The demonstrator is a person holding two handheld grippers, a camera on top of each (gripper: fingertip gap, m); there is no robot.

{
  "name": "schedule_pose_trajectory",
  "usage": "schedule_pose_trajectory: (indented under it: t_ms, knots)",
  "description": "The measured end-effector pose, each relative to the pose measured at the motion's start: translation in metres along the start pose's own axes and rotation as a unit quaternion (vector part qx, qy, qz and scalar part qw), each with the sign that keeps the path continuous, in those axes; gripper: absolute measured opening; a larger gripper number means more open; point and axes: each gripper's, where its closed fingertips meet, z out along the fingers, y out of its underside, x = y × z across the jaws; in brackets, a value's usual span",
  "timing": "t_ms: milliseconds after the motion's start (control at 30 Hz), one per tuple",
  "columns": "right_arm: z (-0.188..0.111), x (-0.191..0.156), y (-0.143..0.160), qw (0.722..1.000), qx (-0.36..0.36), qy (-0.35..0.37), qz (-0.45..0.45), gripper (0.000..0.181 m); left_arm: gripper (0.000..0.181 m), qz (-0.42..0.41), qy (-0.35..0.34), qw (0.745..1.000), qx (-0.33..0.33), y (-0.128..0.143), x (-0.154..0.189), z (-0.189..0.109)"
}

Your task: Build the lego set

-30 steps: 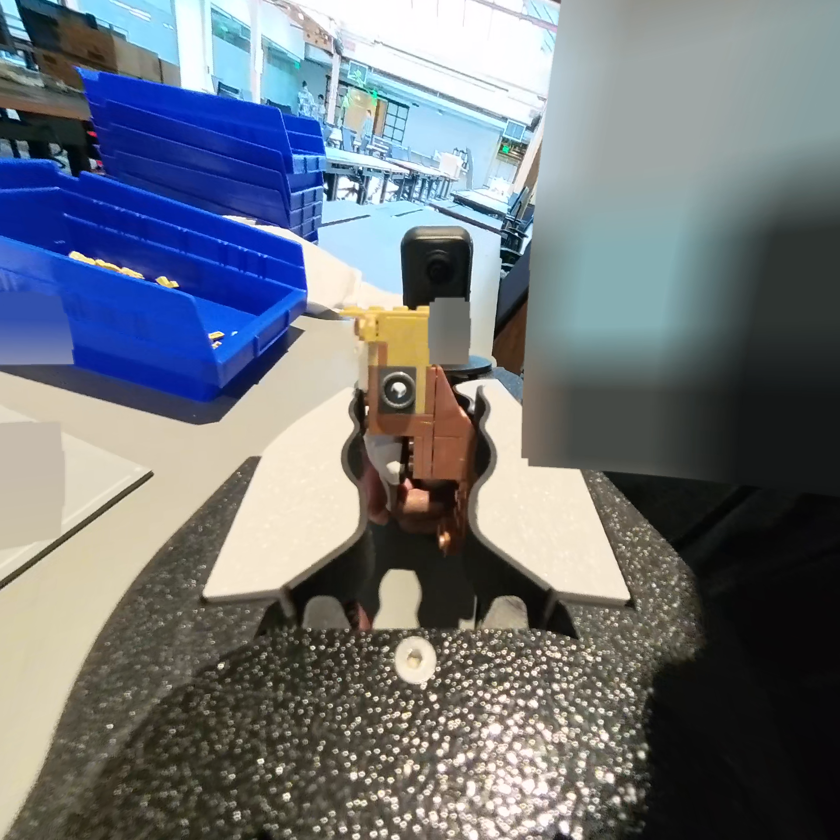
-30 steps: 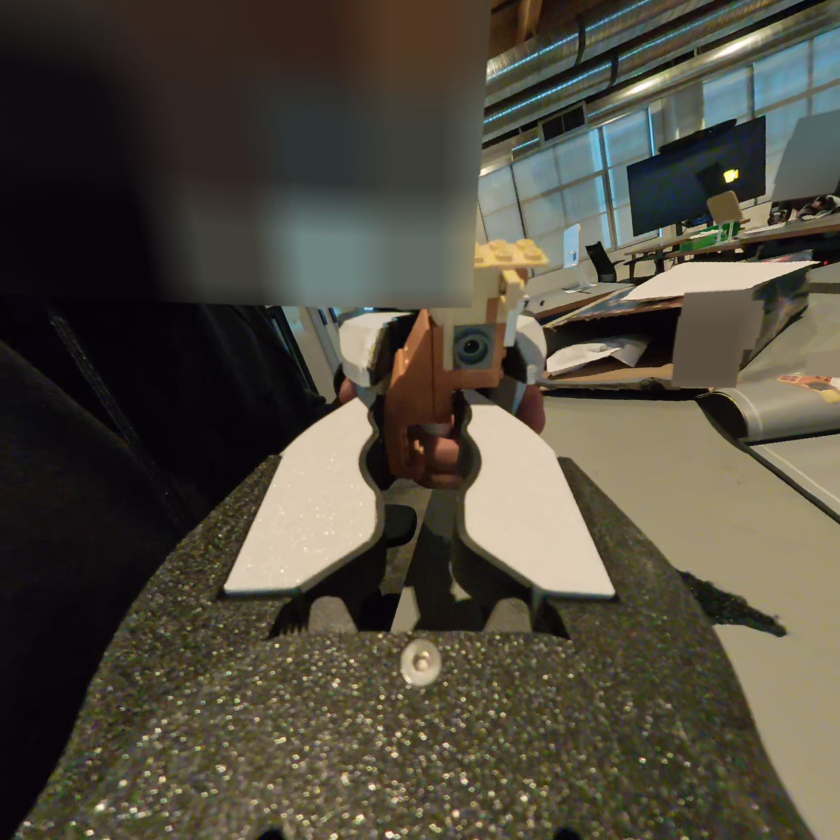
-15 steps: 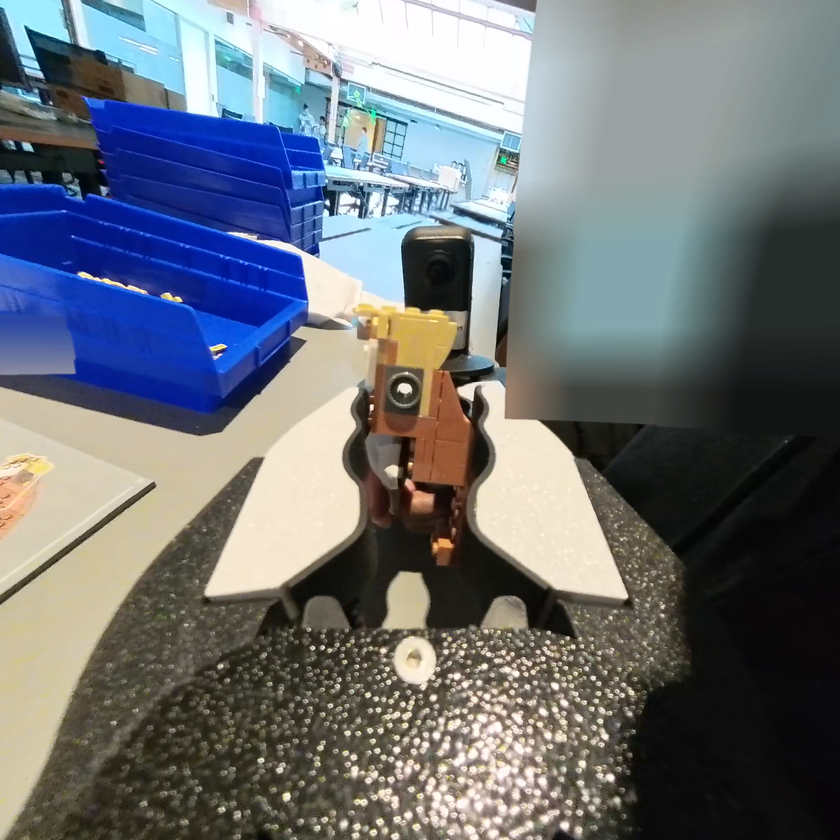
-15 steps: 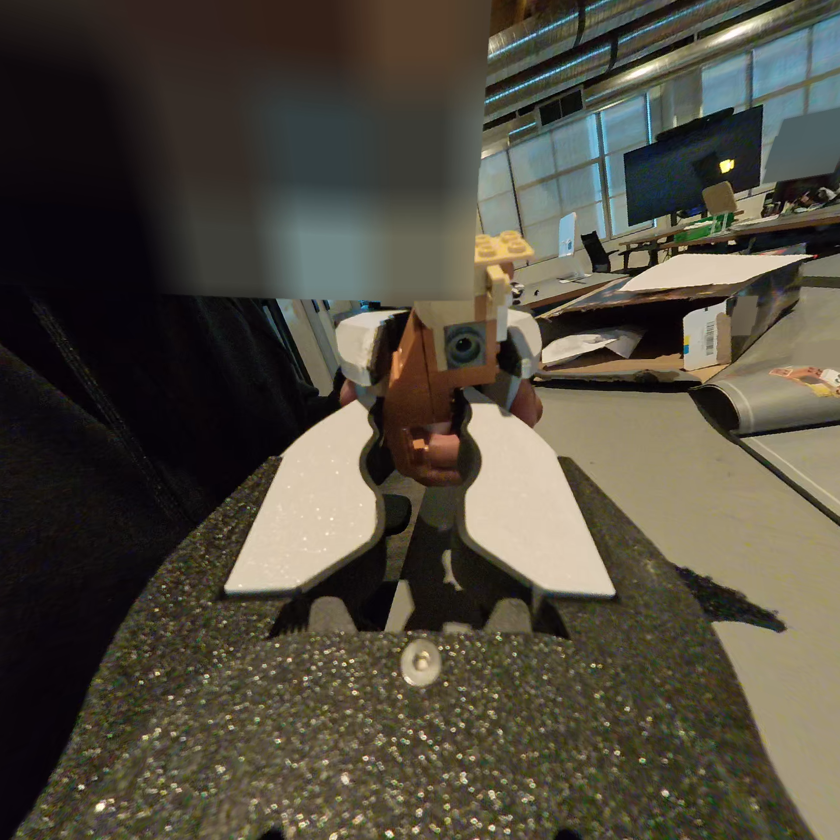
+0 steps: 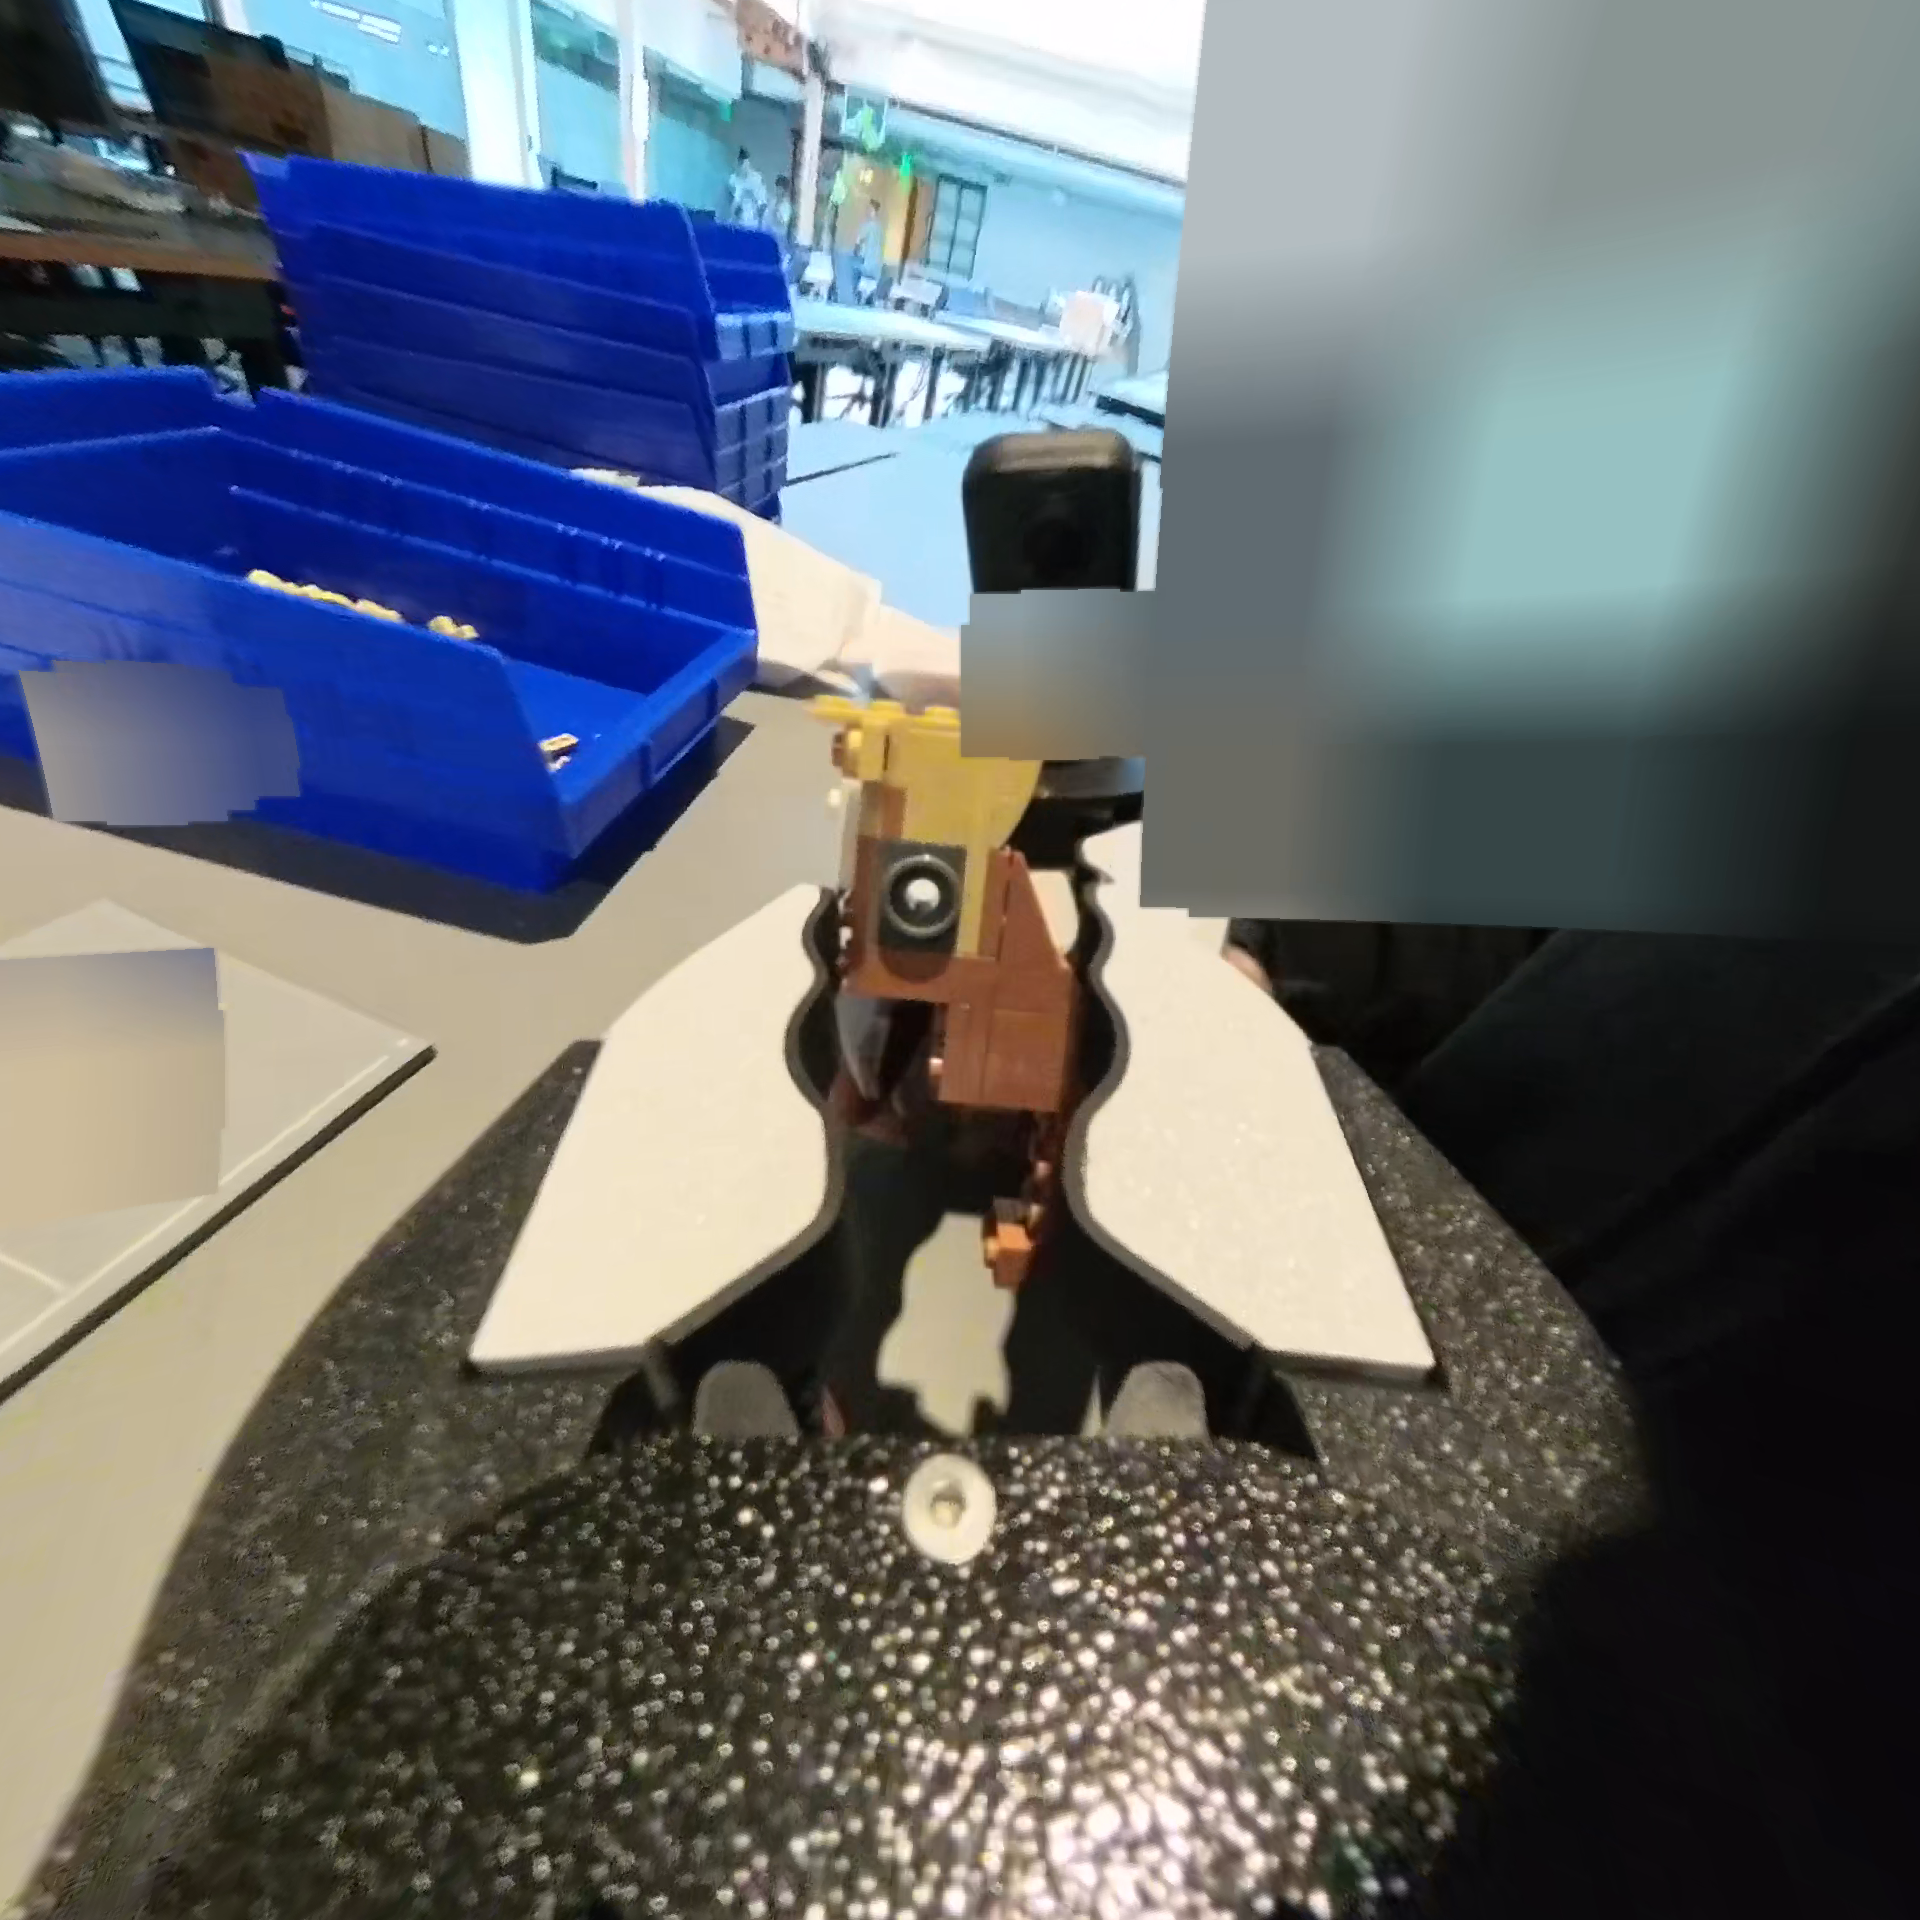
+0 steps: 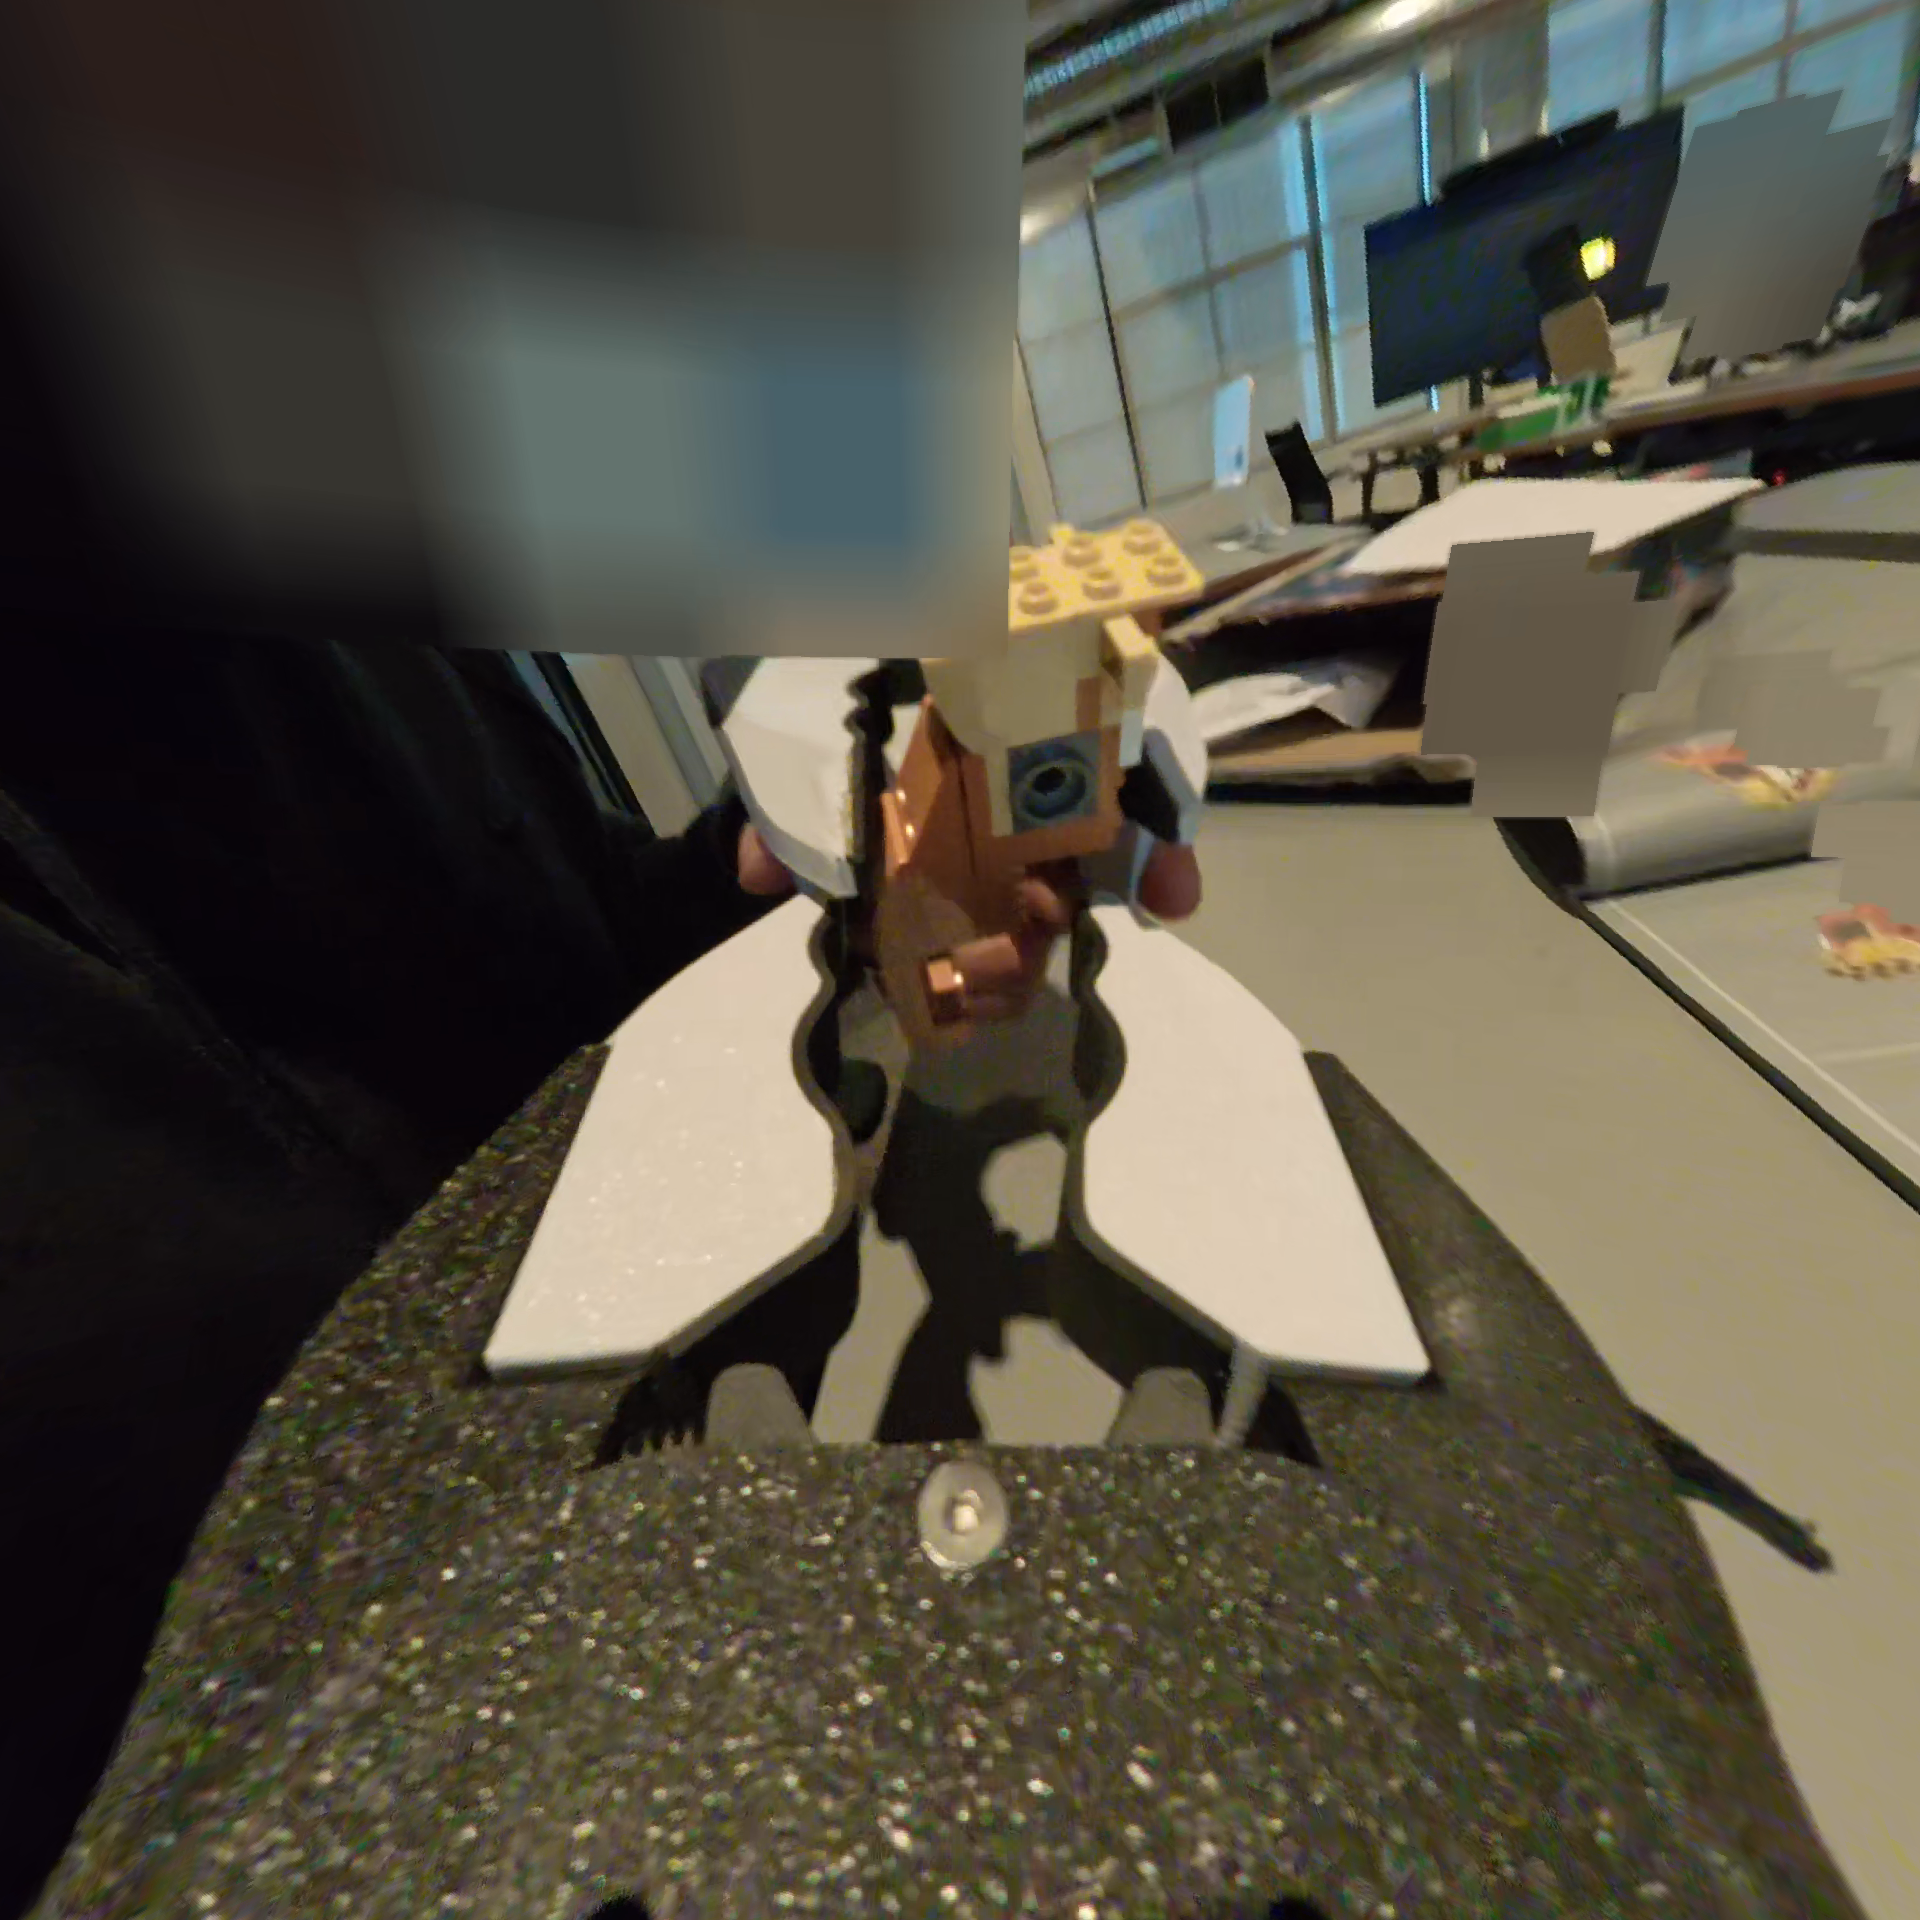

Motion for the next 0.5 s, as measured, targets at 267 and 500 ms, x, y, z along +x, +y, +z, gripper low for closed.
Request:
schedule_pose_trajectory:
  t_ms: [267,500]
  knots:
    - [-0.032,0.032,0.026,0.978,-0.152,0.11,-0.085,0.048,0.043,0.105,-0.064,0.967,-0.224,0.058,-0.033,-0.015]
    - [-0.026,0.04,0.046,0.953,-0.235,0.121,-0.145,0.046,0.043,0.089,0.007,0.947,-0.308,0.101,-0.027,-0.005]
